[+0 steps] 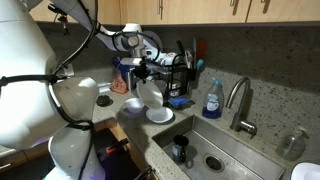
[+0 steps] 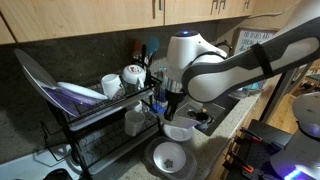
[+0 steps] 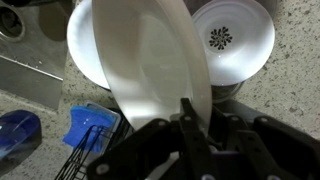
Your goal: Put the white bowl on the dish rack on the counter
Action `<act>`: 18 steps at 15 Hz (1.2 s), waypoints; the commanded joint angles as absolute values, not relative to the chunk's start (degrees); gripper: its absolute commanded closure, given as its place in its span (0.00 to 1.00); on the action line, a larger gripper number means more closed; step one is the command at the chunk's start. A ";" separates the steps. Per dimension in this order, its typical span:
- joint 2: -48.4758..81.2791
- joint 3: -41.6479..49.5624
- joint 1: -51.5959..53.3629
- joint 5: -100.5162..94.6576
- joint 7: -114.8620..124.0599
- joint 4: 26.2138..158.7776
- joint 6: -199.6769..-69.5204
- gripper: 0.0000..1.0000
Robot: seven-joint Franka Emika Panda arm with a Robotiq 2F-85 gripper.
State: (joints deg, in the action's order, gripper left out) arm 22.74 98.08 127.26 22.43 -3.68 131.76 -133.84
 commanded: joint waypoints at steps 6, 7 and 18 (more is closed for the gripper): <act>19.40 93.79 122.62 18.41 2.46 132.95 -139.70 0.96; 19.30 93.33 122.13 18.03 2.98 133.27 -140.26 0.96; 18.63 86.05 114.36 13.31 8.28 134.58 -142.81 0.96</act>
